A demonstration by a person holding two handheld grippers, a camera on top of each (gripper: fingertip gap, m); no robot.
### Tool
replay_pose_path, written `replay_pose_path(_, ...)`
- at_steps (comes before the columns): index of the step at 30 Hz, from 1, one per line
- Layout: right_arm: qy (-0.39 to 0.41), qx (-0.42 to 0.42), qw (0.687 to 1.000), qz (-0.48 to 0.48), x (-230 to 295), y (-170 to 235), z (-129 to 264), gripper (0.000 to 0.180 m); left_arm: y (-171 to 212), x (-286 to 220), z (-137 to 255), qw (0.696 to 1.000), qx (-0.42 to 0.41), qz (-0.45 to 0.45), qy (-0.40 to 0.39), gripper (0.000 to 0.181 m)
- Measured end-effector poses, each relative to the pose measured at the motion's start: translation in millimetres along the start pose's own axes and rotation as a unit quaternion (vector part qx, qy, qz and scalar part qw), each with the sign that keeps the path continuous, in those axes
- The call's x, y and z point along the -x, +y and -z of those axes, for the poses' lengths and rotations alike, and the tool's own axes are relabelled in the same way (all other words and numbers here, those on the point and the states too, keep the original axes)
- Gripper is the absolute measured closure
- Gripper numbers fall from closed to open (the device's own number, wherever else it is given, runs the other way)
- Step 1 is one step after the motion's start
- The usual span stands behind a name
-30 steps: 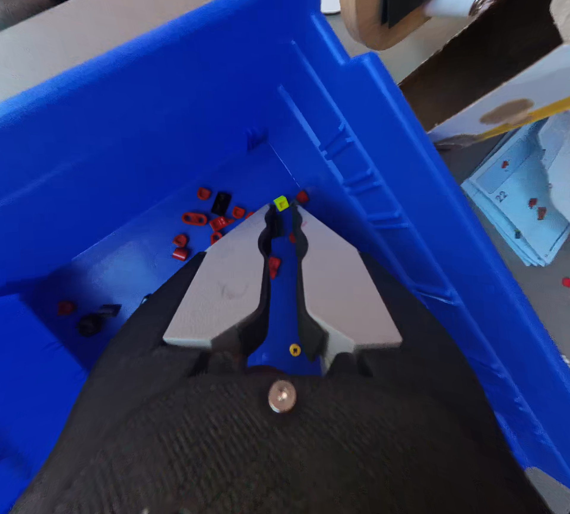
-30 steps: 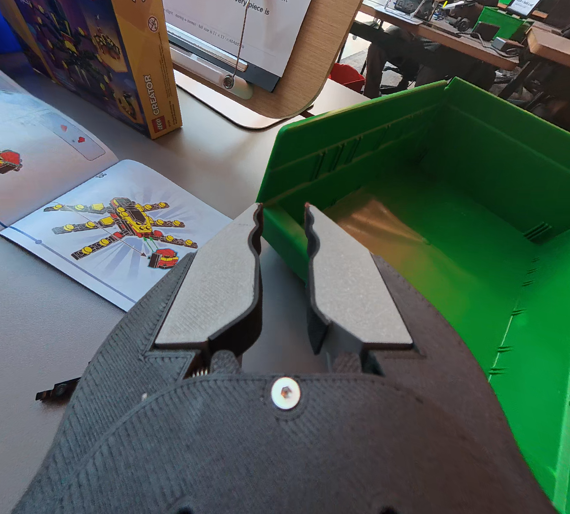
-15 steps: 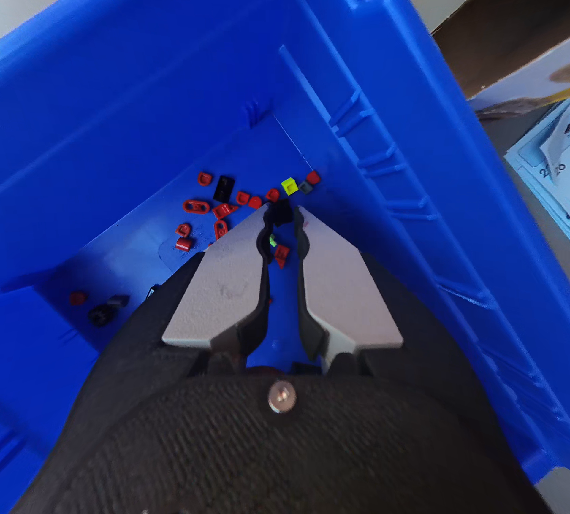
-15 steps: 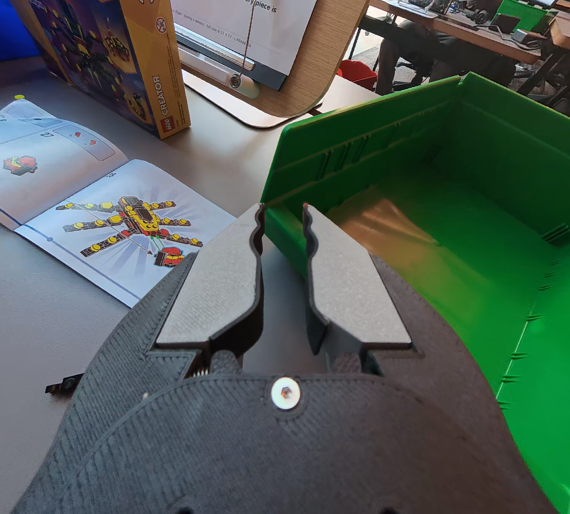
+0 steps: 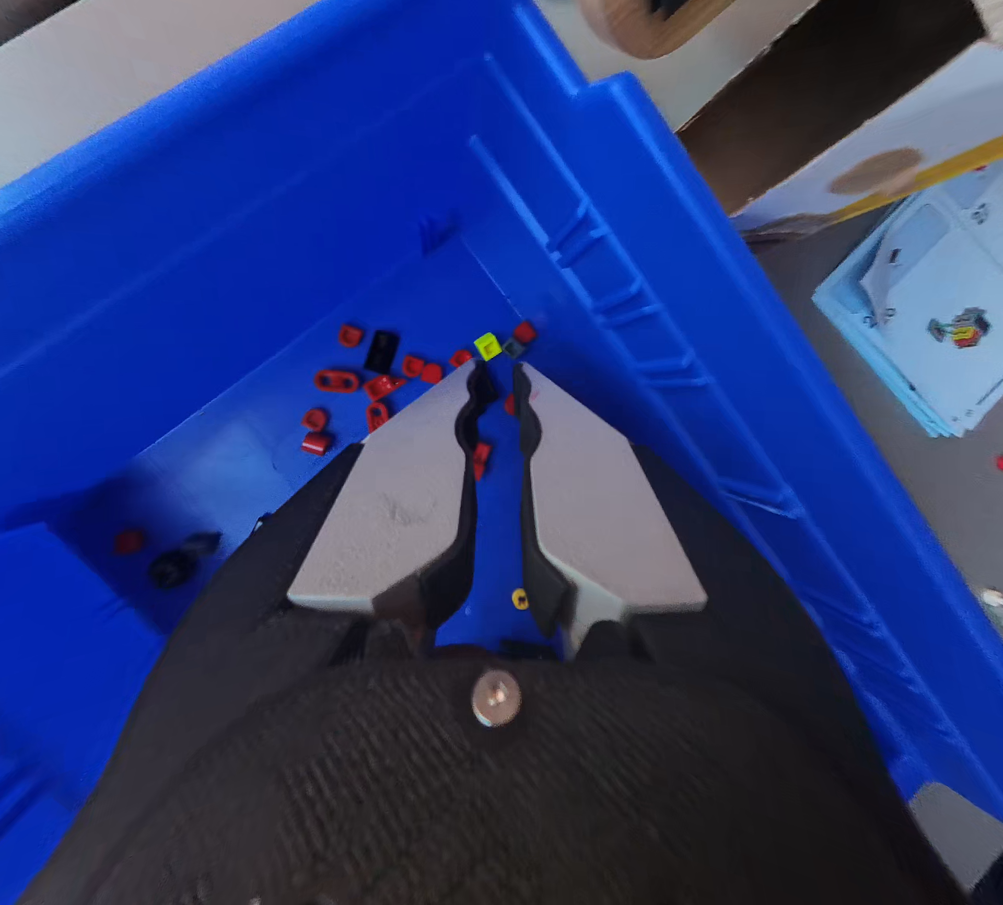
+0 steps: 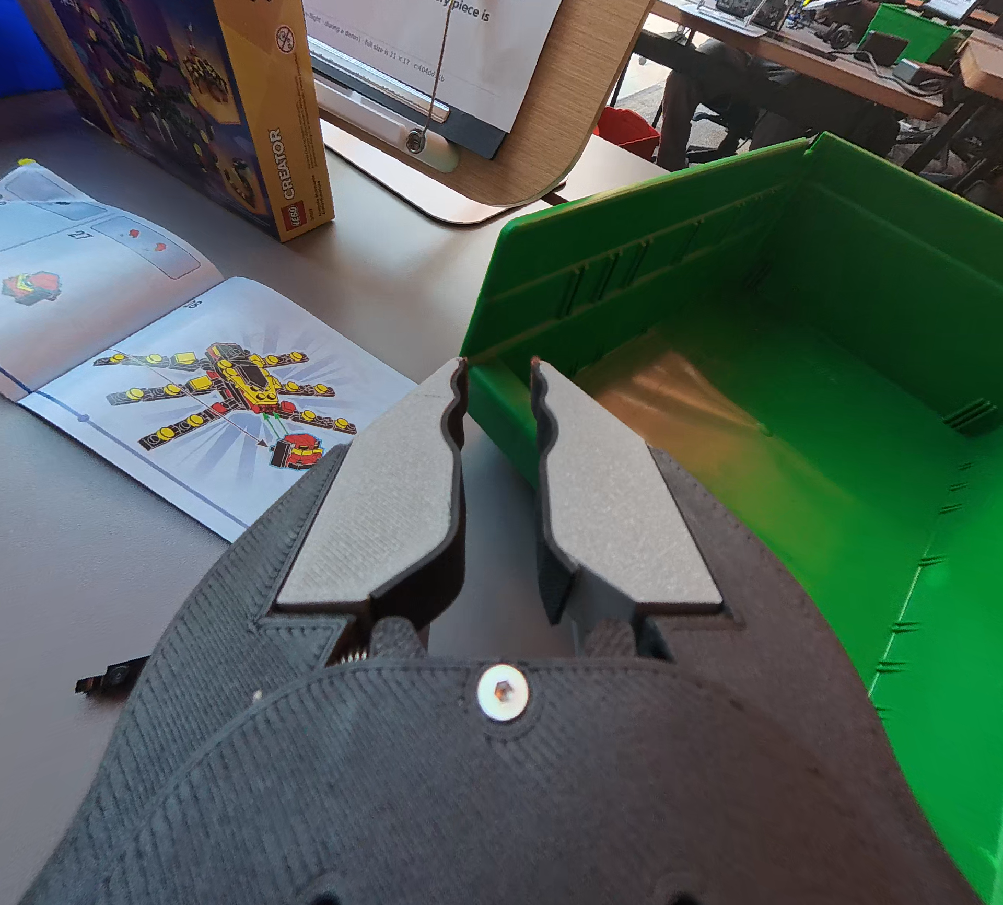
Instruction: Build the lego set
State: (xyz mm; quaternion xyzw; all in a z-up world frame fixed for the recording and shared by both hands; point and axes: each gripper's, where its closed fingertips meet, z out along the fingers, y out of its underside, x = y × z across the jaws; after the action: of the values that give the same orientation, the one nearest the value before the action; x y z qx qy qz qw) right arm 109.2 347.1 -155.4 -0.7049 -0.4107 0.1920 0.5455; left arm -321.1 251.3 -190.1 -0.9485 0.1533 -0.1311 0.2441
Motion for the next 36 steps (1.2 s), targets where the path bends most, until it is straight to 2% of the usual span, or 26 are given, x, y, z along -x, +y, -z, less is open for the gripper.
replay_pose_path(2,0.0,0.0,1.0,0.0,0,0,0,0.16,6,7,-5,1.0,0.019,-0.006,-0.024,0.173)
replay_pose_path(9,-0.002,0.001,1.0,0.001,1,0,0,0.16,13,12,-12,0.999,0.036,-0.001,-0.039,0.169)
replay_pose_path(22,-0.001,0.0,1.0,0.003,1,0,0,0.161,14,6,-13,0.998,0.04,-0.014,-0.04,0.16)
replay_pose_path(36,-0.003,0.002,1.0,0.003,2,0,-1,0.162,14,2,-11,0.998,0.046,-0.02,-0.034,0.171)
